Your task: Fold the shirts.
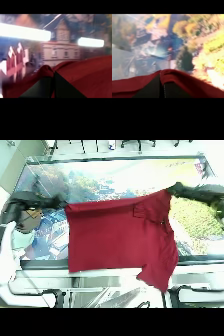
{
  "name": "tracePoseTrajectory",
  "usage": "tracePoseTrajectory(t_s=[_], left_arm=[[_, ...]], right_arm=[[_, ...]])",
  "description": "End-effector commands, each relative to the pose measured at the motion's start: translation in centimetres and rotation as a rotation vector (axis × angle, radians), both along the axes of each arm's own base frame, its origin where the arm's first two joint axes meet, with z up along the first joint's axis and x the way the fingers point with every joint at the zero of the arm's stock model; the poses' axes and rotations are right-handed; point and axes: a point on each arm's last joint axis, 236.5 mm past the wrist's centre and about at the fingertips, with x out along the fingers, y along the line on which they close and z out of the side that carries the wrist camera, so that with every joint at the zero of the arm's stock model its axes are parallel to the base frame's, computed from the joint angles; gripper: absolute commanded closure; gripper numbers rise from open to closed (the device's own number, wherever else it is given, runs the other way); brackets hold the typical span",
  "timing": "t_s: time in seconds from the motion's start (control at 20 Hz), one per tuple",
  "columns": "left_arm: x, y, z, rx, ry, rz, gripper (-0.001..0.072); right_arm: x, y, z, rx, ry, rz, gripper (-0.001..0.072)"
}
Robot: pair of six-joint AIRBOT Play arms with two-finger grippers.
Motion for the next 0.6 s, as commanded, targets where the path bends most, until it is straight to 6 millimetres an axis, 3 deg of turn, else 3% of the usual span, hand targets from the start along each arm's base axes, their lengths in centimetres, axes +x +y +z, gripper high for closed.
tracePoseTrajectory(t_s=[0.0, 0.15, 0.25, 0.4, 0.55], left_arm=[[3.5, -0.1, -9.0, -0.017, 0.138, 0.026, 0.0696], [8.7, 0.4, -6.8, -0.029, 0.051, 0.063, 0.0695], [10.7, 0.5, -4.4, -0.038, -0.002, 0.069, 0.0696], [10.8, 0.5, -3.2, 0.011, 0.008, 0.029, 0.0696], [9.0, 0.0, -3.9, 0.095, 0.07, -0.043, 0.0695]], right_arm=[[5.0, -1.0, -7.7, 0.073, 0.088, -0.047, 0.069], [10.1, -2.6, -5.0, 0.105, 0.013, -0.087, 0.069], [11.4, -2.8, -2.9, 0.113, -0.021, -0.06, 0.069], [10.0, -2.6, -2.3, 0.045, 0.005, 0.023, 0.069], [6.6, -2.5, -4.6, -0.06, 0.14, 0.121, 0.069]])
